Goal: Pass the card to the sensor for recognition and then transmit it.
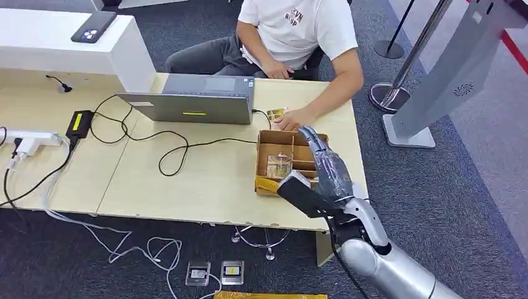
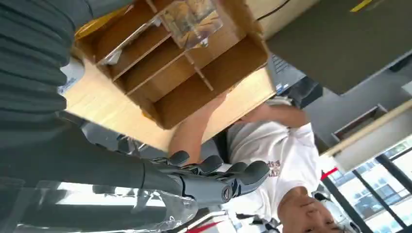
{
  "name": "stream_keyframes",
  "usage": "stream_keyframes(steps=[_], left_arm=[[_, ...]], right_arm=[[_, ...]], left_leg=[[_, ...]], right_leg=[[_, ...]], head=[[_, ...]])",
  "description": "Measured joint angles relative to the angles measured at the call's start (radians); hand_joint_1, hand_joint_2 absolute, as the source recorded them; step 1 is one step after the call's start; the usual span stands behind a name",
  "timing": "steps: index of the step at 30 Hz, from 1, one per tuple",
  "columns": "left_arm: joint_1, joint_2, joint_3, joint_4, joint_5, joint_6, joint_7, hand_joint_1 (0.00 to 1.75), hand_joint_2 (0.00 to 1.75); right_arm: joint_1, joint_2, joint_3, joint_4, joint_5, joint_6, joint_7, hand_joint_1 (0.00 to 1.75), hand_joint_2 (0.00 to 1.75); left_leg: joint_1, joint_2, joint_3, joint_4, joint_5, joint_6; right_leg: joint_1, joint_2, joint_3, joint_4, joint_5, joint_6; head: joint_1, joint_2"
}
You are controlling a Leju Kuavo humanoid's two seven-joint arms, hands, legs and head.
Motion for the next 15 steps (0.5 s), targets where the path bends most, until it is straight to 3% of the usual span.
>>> stream_keyframes(steps=[3,5,15], left_arm=[[0.0,-0.002,0.0,0.0,0.008,0.0,0.0,0.0,0.0],[-0.001,-0.003,-0.001,0.0,0.01,0.0,0.0,0.0,0.0],[-0.001,-0.003,-0.018,0.0,0.02,0.0,0.0,0.0,0.0]], right_arm=[[-0.006,-0.003,0.01,0.002,0.288,0.061,0.133,0.0,1.75],[-0.011,-0.004,0.017,0.012,0.414,0.088,0.154,0.0,1.75],[-0.012,-0.003,0.043,0.082,0.467,0.119,0.152,0.0,1.75]], left_leg=[[0.0,0.0,0.0,0.0,0.0,0.0],[0.0,0.0,0.0,0.0,0.0,0.0],[0.0,-0.001,-0.001,0.0,0.0,0.0]], right_leg=[[0.0,0.0,0.0,0.0,0.0,0.0],[0.0,0.0,0.0,0.0,0.0,0.0],[0.0,0.0,0.0,0.0,0.0,0.0]], head=[[0.0,0.0],[0.0,0.0],[0.0,0.0]])
